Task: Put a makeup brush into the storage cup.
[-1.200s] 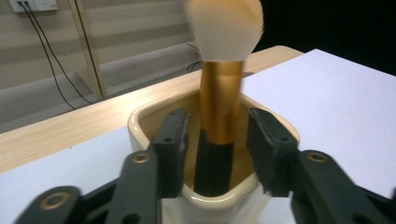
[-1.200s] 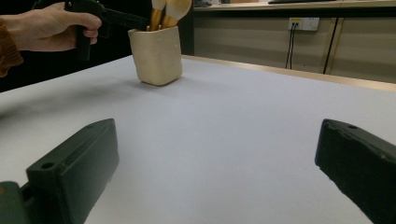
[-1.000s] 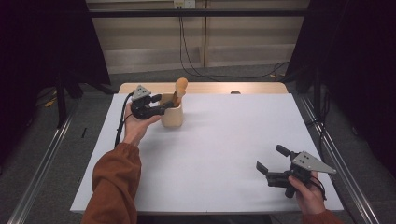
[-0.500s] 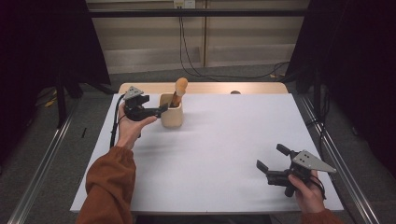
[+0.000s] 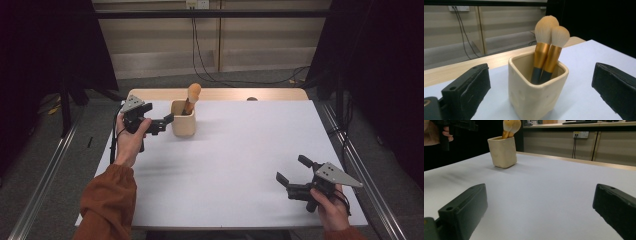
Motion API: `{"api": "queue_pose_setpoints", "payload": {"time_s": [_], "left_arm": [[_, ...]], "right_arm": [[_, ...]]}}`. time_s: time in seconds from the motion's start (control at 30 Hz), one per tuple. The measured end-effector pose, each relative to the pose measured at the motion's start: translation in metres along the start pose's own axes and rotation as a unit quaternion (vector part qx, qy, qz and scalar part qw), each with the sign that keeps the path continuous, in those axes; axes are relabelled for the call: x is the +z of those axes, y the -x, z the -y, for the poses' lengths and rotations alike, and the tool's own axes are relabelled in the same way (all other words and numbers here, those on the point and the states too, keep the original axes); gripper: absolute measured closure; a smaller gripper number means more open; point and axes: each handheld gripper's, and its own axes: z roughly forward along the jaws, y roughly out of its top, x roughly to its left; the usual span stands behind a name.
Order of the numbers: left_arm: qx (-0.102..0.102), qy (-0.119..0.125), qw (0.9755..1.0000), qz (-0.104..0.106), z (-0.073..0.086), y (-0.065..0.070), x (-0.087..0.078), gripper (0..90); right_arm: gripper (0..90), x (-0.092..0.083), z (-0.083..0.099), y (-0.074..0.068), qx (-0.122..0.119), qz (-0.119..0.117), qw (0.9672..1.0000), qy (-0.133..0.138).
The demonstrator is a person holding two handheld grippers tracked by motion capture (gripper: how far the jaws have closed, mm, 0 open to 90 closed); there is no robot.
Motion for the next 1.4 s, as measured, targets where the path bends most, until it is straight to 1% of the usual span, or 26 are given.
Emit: {"api": "queue_pose_setpoints", "payload": {"time_s": [0.03, 0.07, 0.1, 0.13, 0.17, 0.3, 0.33, 0.43, 0.5, 0.53, 0.63, 0.67, 0.7, 0.8, 0.83, 0.87, 0.93, 1.03, 1.07, 1.1, 1.13, 1.17, 1.3, 1.4], "left_arm": [[-0.001, 0.003, 1.0000, 0.002, 0.000, 0.001, -0.002, 1.7], [0.001, 0.005, 1.0000, -0.001, -0.001, 0.002, -0.004, 1.8], [0.005, 0.007, 0.9999, -0.009, -0.001, 0.003, -0.007, 1.8], [0.008, 0.007, 0.9999, -0.010, -0.001, 0.003, -0.009, 1.8], [0.009, 0.003, 0.9999, -0.009, -0.001, 0.003, -0.011, 1.8], [0.002, 0.012, 0.9999, -0.009, 0.000, 0.002, -0.023, 1.8], [0.003, 0.015, 0.9999, -0.005, 0.000, 0.003, -0.026, 1.8], [0.009, 0.017, 0.9998, -0.004, 0.001, 0.006, -0.033, 2.5], [0.011, 0.022, 0.9997, -0.005, 0.002, 0.008, -0.038, 2.9], [0.008, 0.023, 0.9997, -0.003, 0.003, 0.009, -0.039, 2.9], [0.011, 0.020, 0.9997, -0.007, 0.007, 0.010, -0.045, 2.9], [0.014, 0.021, 0.9996, -0.014, 0.007, 0.011, -0.047, 2.9], [0.016, 0.028, 0.9993, -0.017, 0.007, 0.012, -0.049, 2.9], [0.016, 0.036, 0.9992, -0.011, 0.008, 0.018, -0.055, 3.1], [0.016, 0.034, 0.9993, -0.009, 0.009, 0.019, -0.056, 3.0], [0.018, 0.033, 0.9993, -0.001, 0.010, 0.021, -0.058, 3.0], [0.025, 0.029, 0.9993, -0.001, 0.013, 0.024, -0.061, 3.1], [0.024, 0.020, 0.9995, 0.002, 0.019, 0.027, -0.069, 3.2], [0.028, 0.015, 0.9995, 0.004, 0.021, 0.027, -0.071, 4.1], [0.030, 0.016, 0.9994, 0.003, 0.023, 0.029, -0.073, 4.1], [0.028, 0.014, 0.9995, 0.004, 0.026, 0.030, -0.075, 4.0], [0.031, 0.012, 0.9994, 0.007, 0.029, 0.031, -0.077, 3.5], [0.032, 0.005, 0.9995, 0.006, 0.039, 0.033, -0.085, 3.0], [0.030, -0.003, 0.9995, 0.000, 0.046, 0.030, -0.088, 2.8]], "right_arm": [[0.0, 0.000, 0.000, 0.000, 0.001, 0.001, 1.0000, 0.000], [0.0, 0.000, 0.000, 0.000, 0.001, 0.001, 1.0000, 0.000], [0.0, 0.000, 0.000, -0.001, 0.002, 0.002, 1.0000, 0.000], [0.0, 0.000, 0.000, 0.000, 0.002, 0.003, 1.0000, 0.000], [0.0, 0.000, 0.000, 0.000, 0.002, 0.004, 1.0000, 0.001], [0.0, 0.000, 0.000, 0.000, 0.001, 0.009, 1.0000, 0.002], [0.0, 0.000, 0.000, 0.000, 0.003, 0.010, 0.9999, 0.002], [0.0, 0.000, 0.000, 0.000, 0.003, 0.011, 0.9999, 0.003], [0.0, 0.000, 0.000, 0.000, 0.003, 0.011, 0.9999, 0.003], [0.0, 0.000, 0.000, 0.000, 0.003, 0.011, 0.9999, 0.004], [0.0, 0.000, 0.000, 0.000, 0.003, 0.010, 0.9999, 0.002], [0.0, 0.000, 0.000, 0.001, 0.004, 0.011, 0.9999, 0.001], [0.0, 0.000, 0.000, 0.001, 0.002, 0.011, 0.9999, 0.000], [0.0, 0.000, 0.000, 0.000, 0.003, 0.011, 0.9999, 0.002], [0.0, 0.000, 0.000, 0.000, 0.000, 0.010, 0.9999, 0.003], [0.0, -0.001, 0.000, 0.000, -0.003, 0.009, 0.9999, 0.004], [0.0, 0.000, 0.000, 0.000, -0.004, 0.008, 0.9999, 0.005], [0.0, 0.000, 0.000, 0.000, -0.006, 0.007, 0.9999, 0.006], [0.0, 0.000, 0.000, 0.000, -0.007, 0.008, 0.9999, 0.006], [0.0, 0.000, 0.000, 0.000, -0.007, 0.008, 0.9999, 0.006], [0.0, 0.000, 0.000, 0.000, -0.006, 0.009, 0.9999, 0.006], [0.0, 0.000, 0.000, 0.000, -0.006, 0.010, 0.9999, 0.006], [0.0, 0.000, 0.000, -0.001, -0.003, 0.009, 0.9999, 0.005], [0.0, 0.000, 0.000, -0.001, -0.005, 0.009, 0.9999, 0.003]]}}
